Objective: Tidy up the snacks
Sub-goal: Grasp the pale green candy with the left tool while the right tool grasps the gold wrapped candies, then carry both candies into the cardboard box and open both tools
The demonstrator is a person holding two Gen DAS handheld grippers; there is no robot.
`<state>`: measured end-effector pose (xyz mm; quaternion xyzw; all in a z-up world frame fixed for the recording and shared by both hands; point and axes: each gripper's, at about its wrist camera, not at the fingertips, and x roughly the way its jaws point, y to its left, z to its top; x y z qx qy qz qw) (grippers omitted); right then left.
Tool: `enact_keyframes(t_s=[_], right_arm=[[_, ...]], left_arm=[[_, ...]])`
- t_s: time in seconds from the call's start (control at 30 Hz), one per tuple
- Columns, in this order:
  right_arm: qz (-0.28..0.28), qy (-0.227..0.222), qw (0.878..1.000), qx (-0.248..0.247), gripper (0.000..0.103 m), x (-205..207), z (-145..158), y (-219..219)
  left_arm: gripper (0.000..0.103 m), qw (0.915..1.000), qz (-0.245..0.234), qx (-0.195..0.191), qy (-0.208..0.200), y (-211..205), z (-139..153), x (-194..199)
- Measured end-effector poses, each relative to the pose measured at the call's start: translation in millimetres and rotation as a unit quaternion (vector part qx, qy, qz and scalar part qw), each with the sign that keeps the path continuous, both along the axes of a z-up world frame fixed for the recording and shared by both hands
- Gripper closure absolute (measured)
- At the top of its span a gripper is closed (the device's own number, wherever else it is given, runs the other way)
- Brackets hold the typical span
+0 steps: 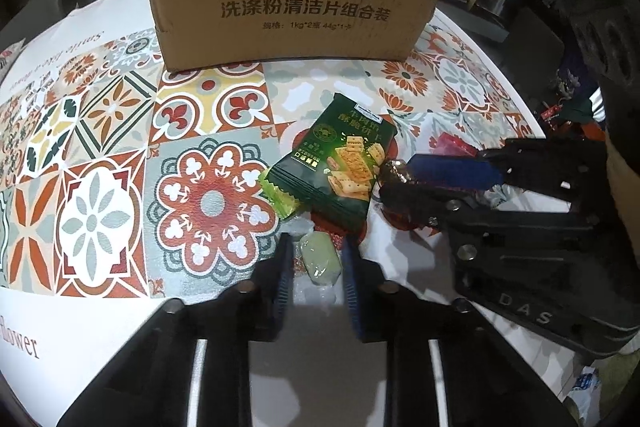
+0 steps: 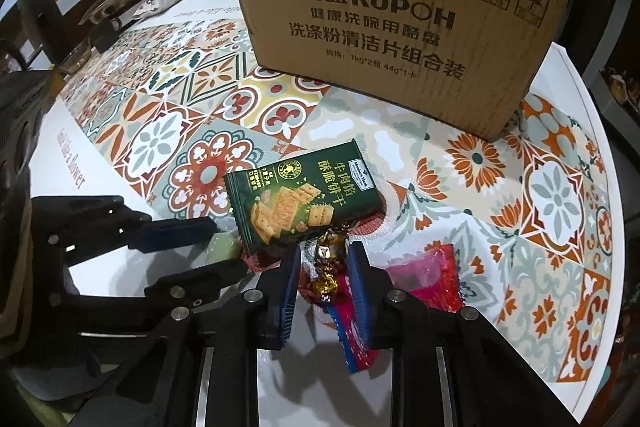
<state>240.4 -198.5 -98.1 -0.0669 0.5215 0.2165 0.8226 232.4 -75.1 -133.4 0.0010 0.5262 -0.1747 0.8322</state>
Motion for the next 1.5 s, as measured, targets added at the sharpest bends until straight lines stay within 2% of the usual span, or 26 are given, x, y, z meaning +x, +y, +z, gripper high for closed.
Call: enact_keyframes(t_s=[0.07,0.13,0.27,0.5,1.03,1.5], right_arm=[[-0.005,0.006,1.000,0.006,0.077,1.4,-2.6,0.7],[-0.007,0.009,1.000,0.007,0.082,0.7,-4.8,1.7],[-0.013,0.009,1.000,0.013,0.082,-3.6,-4.0,1.5],[-0.030,0.003,0.999,0.033,0.082,-19.3,8.1,-6.2],[-0.059,-0.068,0.994,0.066,0.082,-48.0,60.6,-17.2],[-0.080,-0.163,0.979,0.087,0.082,-44.0,128.6,-22.9]], left_arm=[[0.083,1.0000,0.002,-0.007,0.003,2.3,-0.5,1.2],[0.084,1.0000,0.003,-0.008,0.004,4.4,-0.1,0.7],[0.084,0.9999,0.005,-0.010,0.004,8.1,2.0,-2.1],[0.084,0.9997,0.004,-0.013,-0.021,10.1,18.4,-15.4],[0.084,0.9943,0.005,-0.017,-0.105,13.4,71.5,-34.3],[0.084,0.9774,0.009,-0.011,-0.211,19.4,144.2,-23.2]])
